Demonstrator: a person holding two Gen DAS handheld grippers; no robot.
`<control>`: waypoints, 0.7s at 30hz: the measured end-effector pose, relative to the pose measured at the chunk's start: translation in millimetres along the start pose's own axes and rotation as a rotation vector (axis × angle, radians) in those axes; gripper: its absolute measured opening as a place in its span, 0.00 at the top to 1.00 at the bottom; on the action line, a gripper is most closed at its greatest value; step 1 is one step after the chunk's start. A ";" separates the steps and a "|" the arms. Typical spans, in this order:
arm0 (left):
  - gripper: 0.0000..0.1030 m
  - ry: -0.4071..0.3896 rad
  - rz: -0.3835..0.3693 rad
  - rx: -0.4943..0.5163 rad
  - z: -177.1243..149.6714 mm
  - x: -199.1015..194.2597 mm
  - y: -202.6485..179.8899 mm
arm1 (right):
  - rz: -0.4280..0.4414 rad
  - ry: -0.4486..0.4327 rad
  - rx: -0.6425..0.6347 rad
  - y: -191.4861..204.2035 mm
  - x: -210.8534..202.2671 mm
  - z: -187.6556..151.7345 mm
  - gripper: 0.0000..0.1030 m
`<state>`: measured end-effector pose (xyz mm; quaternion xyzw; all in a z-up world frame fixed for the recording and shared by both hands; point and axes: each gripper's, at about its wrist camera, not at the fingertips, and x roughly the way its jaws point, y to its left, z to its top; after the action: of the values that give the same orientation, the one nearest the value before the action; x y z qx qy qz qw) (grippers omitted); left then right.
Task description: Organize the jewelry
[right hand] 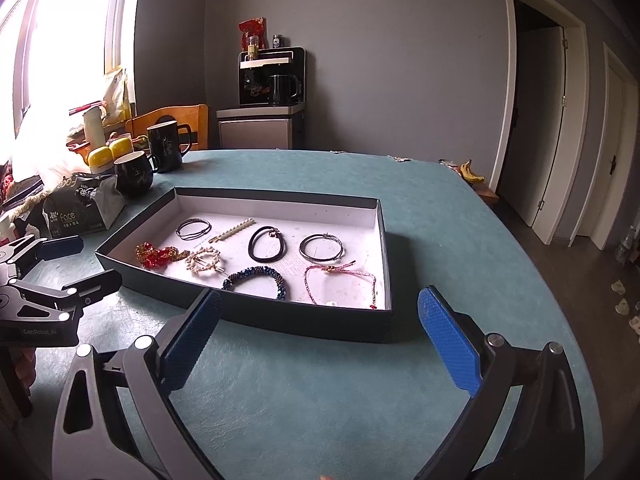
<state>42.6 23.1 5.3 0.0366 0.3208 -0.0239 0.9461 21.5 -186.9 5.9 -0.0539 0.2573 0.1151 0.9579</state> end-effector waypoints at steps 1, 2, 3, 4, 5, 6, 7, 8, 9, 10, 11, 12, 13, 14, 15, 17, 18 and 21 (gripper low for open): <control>0.05 0.000 -0.002 -0.001 -0.3 -0.1 0.4 | 0.000 0.003 -0.001 0.2 0.7 0.2 0.05; 0.05 0.001 0.000 -0.002 -0.3 0.1 0.5 | -0.001 0.006 -0.002 0.3 1.2 0.4 0.05; 0.05 0.002 0.001 -0.002 -0.3 0.3 0.5 | 0.000 0.008 -0.002 0.1 1.6 0.6 0.05; 0.05 0.004 0.001 -0.002 -0.3 0.5 0.5 | 0.001 0.009 -0.001 0.0 1.8 0.7 0.05; 0.05 0.004 0.003 -0.002 -0.1 0.5 0.7 | 0.001 0.010 -0.001 0.3 1.8 0.8 0.05; 0.05 0.004 0.003 -0.003 -0.2 0.5 0.8 | 0.001 0.009 -0.001 0.4 1.7 0.8 0.05; 0.05 0.005 0.003 -0.003 -0.2 0.6 0.8 | 0.001 0.008 0.000 0.3 1.3 0.8 0.05; 0.05 0.006 0.005 -0.002 -0.1 0.7 0.7 | 0.002 0.006 0.000 0.2 1.2 0.8 0.05; 0.05 0.006 0.006 -0.002 -0.2 0.6 0.8 | 0.001 0.004 0.001 -0.2 0.9 0.6 0.05; 0.05 0.005 0.005 -0.002 -0.2 0.6 0.9 | 0.001 0.004 0.001 0.8 1.7 0.8 0.05; 0.05 0.004 0.006 -0.002 -0.1 0.6 0.9 | 0.002 0.005 0.000 0.9 1.9 0.8 0.05; 0.05 0.004 0.006 -0.001 -0.1 0.6 0.8 | 0.001 0.006 0.001 1.0 1.7 0.5 0.05; 0.05 0.003 0.007 -0.001 -0.3 0.6 0.9 | 0.000 0.006 0.001 1.0 1.6 0.4 0.05; 0.05 0.003 0.007 0.000 -0.3 0.5 0.8 | 0.000 0.005 0.001 0.8 1.6 0.5 0.05; 0.05 0.001 0.008 0.001 -0.6 0.2 0.8 | 0.000 0.004 0.001 0.8 1.4 0.5 0.05; 0.05 -0.002 0.008 0.003 -0.9 -0.5 0.5 | -0.002 0.003 0.002 0.4 1.0 0.4 0.05; 0.05 -0.003 0.009 0.004 -0.9 -0.7 0.3 | -0.002 0.002 0.002 0.6 1.1 0.4 0.05; 0.04 -0.003 0.011 0.004 -0.8 -0.9 0.3 | -0.002 0.002 0.002 0.7 1.2 0.2 0.05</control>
<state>41.4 23.5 5.2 0.0402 0.3190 -0.0194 0.9467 22.4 -185.9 5.4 -0.0531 0.2582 0.1138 0.9579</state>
